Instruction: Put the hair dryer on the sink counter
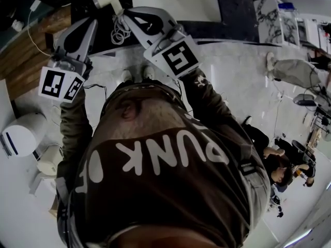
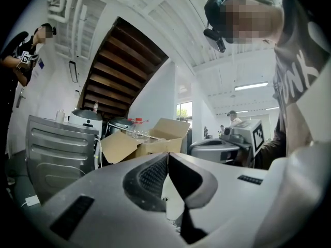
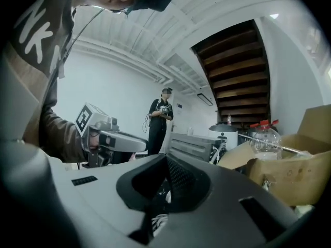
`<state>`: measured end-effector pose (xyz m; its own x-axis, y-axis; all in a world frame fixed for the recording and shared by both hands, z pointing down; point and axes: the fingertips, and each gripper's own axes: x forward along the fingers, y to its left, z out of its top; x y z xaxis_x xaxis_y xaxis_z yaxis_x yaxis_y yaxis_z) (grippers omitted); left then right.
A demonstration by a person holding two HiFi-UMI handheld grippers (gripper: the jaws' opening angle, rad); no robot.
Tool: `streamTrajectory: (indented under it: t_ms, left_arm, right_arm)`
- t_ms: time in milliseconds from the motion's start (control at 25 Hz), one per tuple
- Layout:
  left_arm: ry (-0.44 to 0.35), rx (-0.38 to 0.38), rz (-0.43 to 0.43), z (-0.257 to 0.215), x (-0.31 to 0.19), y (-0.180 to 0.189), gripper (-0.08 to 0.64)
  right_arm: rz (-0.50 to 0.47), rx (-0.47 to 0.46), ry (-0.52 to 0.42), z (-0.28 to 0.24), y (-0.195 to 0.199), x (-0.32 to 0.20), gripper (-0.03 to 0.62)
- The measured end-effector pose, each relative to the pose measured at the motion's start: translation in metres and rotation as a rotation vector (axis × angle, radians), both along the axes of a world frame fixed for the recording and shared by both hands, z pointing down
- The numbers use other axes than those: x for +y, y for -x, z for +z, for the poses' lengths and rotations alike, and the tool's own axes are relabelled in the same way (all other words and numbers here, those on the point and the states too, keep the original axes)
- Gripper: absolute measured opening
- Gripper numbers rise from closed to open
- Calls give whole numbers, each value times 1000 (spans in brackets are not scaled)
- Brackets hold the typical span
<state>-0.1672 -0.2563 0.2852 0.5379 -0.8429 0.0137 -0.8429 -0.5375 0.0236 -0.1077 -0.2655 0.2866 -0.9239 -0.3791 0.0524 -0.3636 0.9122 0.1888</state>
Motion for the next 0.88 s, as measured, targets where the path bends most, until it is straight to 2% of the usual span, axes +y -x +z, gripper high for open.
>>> streamTrajectory:
  t_ms: [880]
  left_arm:
    - [-17, -9, -12, -4, -1, 2, 6]
  right_arm:
    - [17, -28, -3, -10, -4, -10, 6]
